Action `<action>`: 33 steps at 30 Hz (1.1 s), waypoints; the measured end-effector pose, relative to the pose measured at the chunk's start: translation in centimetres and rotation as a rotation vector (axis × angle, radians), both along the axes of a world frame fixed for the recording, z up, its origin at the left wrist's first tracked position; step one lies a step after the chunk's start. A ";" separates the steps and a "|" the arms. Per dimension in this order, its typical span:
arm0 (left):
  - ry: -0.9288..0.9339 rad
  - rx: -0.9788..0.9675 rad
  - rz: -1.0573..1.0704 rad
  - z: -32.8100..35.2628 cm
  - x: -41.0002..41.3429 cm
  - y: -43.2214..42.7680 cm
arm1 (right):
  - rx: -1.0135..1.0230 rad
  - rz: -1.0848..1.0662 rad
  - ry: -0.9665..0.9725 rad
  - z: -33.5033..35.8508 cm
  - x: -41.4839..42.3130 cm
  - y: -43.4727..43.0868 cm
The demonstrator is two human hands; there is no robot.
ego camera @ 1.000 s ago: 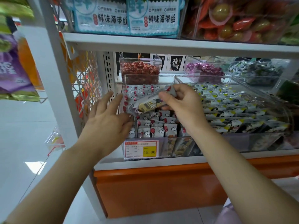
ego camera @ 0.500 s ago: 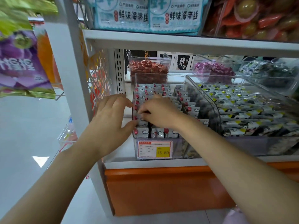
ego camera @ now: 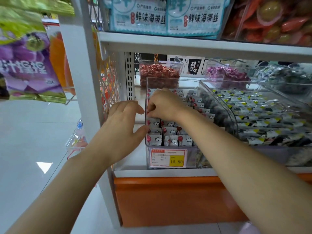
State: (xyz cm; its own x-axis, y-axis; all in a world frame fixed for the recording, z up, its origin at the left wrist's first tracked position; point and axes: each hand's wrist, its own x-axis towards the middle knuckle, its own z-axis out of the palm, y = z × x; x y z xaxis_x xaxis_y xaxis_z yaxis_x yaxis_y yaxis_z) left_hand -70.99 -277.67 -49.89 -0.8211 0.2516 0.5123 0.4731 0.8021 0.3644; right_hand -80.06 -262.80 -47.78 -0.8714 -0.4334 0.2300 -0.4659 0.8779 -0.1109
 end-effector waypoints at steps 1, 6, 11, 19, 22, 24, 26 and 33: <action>0.001 0.006 -0.002 0.0 0.0 0.0 | -0.035 0.011 0.001 0.0 0.1 0.0; 0.024 0.044 -0.006 0.1 0.0 0.3 | -0.537 0.023 0.058 1.6 2.0 1.1; 0.111 0.123 0.095 0.6 0.3 0.9 | -0.811 -0.045 0.310 1.9 5.5 3.5; 0.040 0.246 0.037 0.6 1.3 3.5 | -1.247 -0.201 0.171 0.8 9.6 7.8; -0.054 0.263 -0.004 0.5 1.6 4.2 | -1.447 -0.179 0.021 0.2 10.6 8.7; -0.133 0.314 -0.046 0.4 1.7 4.6 | -1.556 -0.175 -0.058 -0.1 11.1 9.0; -0.232 0.428 -0.101 0.5 1.8 5.0 | -1.647 -0.170 -0.136 -0.3 11.4 9.2; -0.539 0.993 -0.181 0.5 1.6 5.1 | -1.956 -0.120 -0.528 -0.2 11.9 10.2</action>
